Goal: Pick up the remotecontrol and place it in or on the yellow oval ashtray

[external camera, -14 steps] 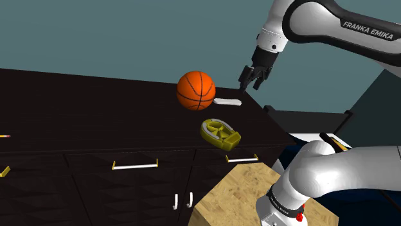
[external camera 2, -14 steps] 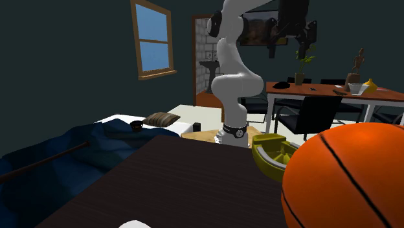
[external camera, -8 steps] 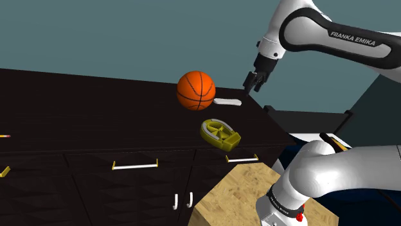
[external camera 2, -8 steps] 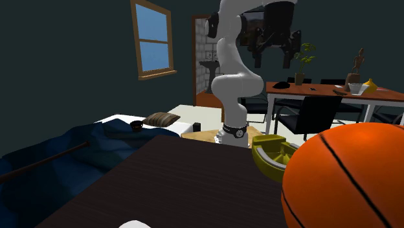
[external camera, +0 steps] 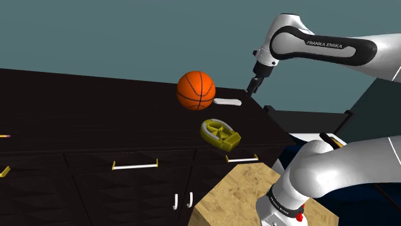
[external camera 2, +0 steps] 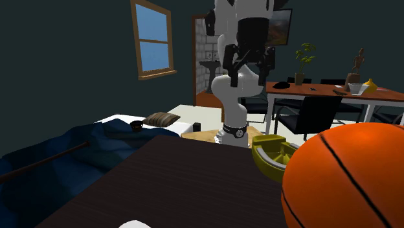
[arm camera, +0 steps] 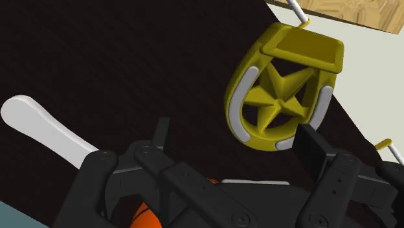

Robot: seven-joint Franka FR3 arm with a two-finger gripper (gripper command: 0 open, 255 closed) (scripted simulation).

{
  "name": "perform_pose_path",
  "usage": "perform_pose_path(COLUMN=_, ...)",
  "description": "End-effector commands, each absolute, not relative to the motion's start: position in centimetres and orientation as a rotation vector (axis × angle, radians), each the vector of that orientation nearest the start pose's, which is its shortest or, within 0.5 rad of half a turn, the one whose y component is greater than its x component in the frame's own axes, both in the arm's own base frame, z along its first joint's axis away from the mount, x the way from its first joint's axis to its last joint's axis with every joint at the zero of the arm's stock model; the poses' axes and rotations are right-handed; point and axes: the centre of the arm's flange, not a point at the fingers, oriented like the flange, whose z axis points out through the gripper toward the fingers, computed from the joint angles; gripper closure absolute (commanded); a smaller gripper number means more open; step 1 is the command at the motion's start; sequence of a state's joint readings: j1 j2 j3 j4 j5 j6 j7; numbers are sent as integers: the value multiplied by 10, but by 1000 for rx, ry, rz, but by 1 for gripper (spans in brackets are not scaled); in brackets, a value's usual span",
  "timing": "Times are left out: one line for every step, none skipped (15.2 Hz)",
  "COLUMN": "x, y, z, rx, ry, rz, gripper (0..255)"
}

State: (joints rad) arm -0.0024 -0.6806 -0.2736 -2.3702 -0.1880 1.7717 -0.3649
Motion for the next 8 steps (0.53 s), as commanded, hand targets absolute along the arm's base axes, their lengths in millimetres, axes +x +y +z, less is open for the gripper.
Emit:
perform_pose_path(x=345, y=-152, z=542, rx=-3152, ry=-366, rz=-87, gripper=0)
perform_pose_path(x=350, y=-163, z=536, rx=-3147, ry=-407, rz=-84, gripper=0)
perform_pose_path(x=356, y=-173, z=530, rx=-3141, ry=-447, rz=-81, gripper=0)
perform_pose_path(x=361, y=-184, z=524, rx=-3135, ry=-488, rz=-78, gripper=0)
perform_pose_path(x=367, y=-194, z=518, rx=-3128, ry=-529, rz=-75, gripper=0)
perform_pose_path(x=374, y=-204, z=512, rx=-3121, ry=-570, rz=-72, gripper=0)
perform_pose_path(x=380, y=-214, z=506, rx=-3113, ry=-610, rz=-69, gripper=0)
perform_pose_path(x=387, y=-224, z=500, rx=-3104, ry=-651, rz=-66, gripper=0)
